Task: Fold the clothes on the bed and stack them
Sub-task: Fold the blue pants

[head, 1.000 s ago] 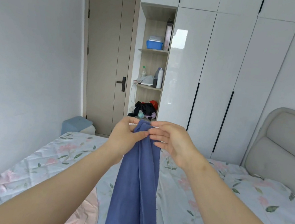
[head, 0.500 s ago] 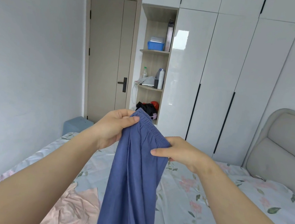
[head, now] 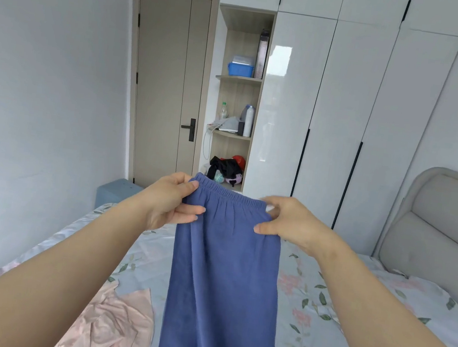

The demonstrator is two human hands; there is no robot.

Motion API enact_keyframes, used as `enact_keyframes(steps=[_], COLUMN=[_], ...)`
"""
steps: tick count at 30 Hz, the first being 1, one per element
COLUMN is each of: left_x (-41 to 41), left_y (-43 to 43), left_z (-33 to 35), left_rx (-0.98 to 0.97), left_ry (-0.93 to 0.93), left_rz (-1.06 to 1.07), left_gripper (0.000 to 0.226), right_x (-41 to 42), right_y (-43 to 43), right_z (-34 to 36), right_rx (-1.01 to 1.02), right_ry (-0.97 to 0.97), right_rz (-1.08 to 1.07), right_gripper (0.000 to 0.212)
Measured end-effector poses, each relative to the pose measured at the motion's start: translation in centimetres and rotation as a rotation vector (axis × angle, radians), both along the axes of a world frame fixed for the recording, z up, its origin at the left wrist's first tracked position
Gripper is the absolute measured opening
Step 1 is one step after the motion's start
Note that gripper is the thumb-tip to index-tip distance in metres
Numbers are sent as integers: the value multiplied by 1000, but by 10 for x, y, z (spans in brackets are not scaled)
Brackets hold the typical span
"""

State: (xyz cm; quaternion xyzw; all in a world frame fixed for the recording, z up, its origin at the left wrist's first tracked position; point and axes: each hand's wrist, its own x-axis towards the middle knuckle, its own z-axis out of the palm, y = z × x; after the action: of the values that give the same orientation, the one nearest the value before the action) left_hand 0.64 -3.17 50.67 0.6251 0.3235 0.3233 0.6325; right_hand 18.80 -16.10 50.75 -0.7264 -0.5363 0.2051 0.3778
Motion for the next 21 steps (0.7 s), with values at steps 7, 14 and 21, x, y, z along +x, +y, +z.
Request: enact_keyframes(steps=[7,14,21], left_x=[2,6,9], left_y=[-6,-12,-6], left_z=[-3,5,18], left_rx=[32,343,552], left_ry=[-30,-73,-173], left_rz=[-33,-132,126], left_gripper=[19,8,13], right_x=[2,-20,-19], right_y=[-5,-16,-14], right_z=[-1,24,32], right_rx=[91,327,678], right_ry=[179,965,598], right_rz=[-227,-89,-178], right_gripper=[27,21,19])
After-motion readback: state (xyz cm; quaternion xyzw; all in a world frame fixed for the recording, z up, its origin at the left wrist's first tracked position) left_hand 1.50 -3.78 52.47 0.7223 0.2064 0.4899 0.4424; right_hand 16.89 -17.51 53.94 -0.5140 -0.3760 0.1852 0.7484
